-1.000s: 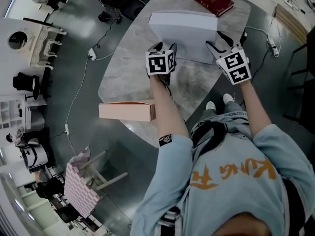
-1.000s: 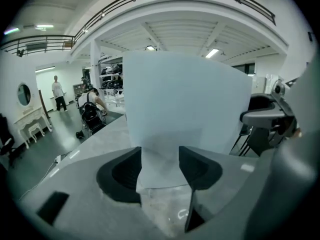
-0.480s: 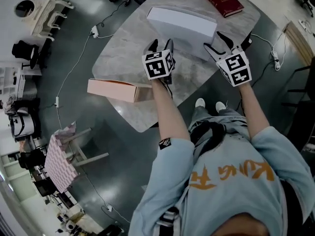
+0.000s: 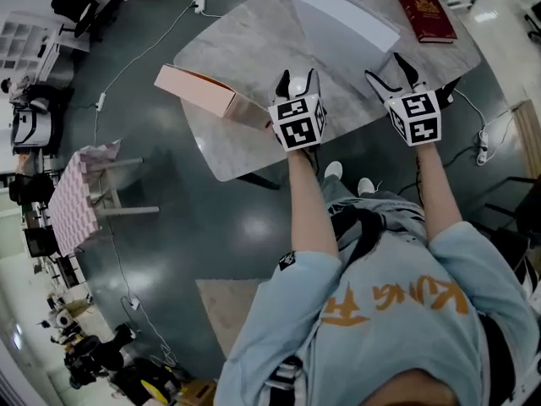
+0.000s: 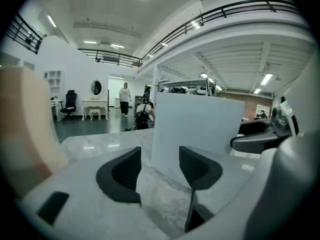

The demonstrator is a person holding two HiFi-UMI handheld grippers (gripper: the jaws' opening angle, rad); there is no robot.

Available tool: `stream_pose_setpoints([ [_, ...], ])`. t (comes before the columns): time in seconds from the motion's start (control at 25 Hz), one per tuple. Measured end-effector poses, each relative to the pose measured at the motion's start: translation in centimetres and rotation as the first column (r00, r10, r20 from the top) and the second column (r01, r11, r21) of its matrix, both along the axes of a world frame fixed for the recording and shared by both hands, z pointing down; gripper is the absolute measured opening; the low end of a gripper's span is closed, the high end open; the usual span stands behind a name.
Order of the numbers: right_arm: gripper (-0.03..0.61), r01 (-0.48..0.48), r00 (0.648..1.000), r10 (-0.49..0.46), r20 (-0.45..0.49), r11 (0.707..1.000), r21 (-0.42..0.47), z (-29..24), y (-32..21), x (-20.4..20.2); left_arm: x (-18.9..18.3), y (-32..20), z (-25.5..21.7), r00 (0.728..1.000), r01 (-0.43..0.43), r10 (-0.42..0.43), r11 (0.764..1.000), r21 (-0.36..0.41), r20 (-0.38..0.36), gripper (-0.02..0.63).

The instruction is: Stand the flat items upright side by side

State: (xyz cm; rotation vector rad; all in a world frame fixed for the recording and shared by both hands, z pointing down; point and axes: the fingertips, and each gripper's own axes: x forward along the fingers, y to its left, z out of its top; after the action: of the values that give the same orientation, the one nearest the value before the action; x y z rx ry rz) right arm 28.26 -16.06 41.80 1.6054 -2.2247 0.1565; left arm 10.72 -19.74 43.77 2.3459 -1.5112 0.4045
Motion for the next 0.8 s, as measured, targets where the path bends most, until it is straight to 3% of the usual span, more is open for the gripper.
stream_pose_setpoints([
  [0.12,0.356,0.035,0.999,-0.035,0.008,0.999,-0.008,0.4,0.2,-0.2,-1.7,2.2,0.2,0.993,0.117,-0.118,0.993,0.009,0.024,0.252],
  [0.28,0.360,0.078,0.997,-0.077,0.019,0.997,-0.022,1.2,0.3,-0.2,-4.8,5.0,1.1,0.951,0.302,-0.303,0.953,0.024,0.061,0.250],
  [0.36,0.364,0.084,0.996,-0.084,0.021,0.996,-0.028,1.4,0.6,-0.2,-6.5,6.2,1.3,0.916,0.389,-0.392,0.920,0.052,0.083,0.250],
  [0.52,0.367,0.096,0.995,-0.095,0.027,0.994,-0.047,2.2,0.7,0.0,-9.9,8.5,1.8,0.817,0.556,-0.562,0.827,0.086,0.125,0.273],
  [0.64,0.371,0.097,0.995,-0.095,0.033,0.993,-0.060,2.7,0.5,0.2,-11.4,9.1,2.7,0.780,0.611,-0.612,0.790,0.056,0.131,0.364],
  [0.8,0.379,0.098,0.995,-0.095,0.037,0.993,-0.073,2.9,-0.1,0.2,-12.7,8.9,3.9,0.765,0.637,-0.633,0.771,0.009,0.122,0.386],
])
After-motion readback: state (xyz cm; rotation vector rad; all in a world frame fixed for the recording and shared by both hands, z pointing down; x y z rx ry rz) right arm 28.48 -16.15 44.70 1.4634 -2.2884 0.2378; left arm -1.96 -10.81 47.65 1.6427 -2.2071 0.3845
